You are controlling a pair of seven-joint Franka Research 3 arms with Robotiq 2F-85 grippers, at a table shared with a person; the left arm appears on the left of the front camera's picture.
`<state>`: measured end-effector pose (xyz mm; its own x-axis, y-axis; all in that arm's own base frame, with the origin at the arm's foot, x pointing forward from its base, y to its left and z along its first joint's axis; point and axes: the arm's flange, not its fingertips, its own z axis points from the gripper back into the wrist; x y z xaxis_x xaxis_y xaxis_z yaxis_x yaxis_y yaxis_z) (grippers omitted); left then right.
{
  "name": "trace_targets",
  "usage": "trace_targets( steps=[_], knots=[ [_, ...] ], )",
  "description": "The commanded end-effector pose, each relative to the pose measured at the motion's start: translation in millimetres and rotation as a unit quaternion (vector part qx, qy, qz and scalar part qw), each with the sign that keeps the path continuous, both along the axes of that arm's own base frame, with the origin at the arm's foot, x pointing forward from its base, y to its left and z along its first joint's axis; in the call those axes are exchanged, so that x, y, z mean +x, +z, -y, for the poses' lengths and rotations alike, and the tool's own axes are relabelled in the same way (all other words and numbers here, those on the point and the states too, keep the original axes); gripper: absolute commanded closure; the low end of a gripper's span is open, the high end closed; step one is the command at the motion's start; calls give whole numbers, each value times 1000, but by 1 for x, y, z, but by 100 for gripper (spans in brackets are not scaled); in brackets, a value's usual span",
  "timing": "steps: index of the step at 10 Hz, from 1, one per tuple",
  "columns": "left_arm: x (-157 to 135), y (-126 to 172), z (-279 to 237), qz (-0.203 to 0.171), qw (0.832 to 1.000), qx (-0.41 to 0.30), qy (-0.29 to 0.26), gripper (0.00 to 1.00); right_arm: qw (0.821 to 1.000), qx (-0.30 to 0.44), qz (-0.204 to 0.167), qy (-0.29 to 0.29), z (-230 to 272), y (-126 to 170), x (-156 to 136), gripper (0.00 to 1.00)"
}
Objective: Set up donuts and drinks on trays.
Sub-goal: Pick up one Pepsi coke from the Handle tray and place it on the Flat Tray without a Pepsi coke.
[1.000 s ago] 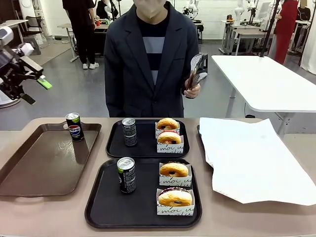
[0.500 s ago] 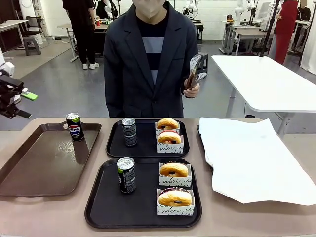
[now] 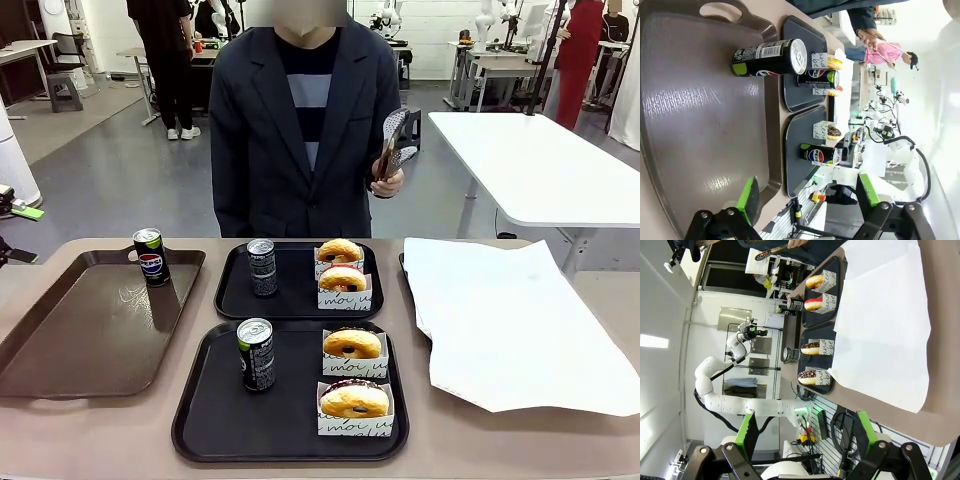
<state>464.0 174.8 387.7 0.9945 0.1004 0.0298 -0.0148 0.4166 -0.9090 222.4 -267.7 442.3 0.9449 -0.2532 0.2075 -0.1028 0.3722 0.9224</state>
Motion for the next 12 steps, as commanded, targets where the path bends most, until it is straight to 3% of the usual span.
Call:
trace_targets(
  steps=[1,4,12],
  knots=[
    [-8,-8,-8,19,999,-30,8,0,1000,7,15,0,1,2,2,0],
    [-5,-8,-7,-2,1000,-13,10,0,1000,7,15,0,1,2,2,0],
    [-5,-8,-7,-2,1000,-13,10,0,1000,7,15,0,1,2,2,0]
  ],
)
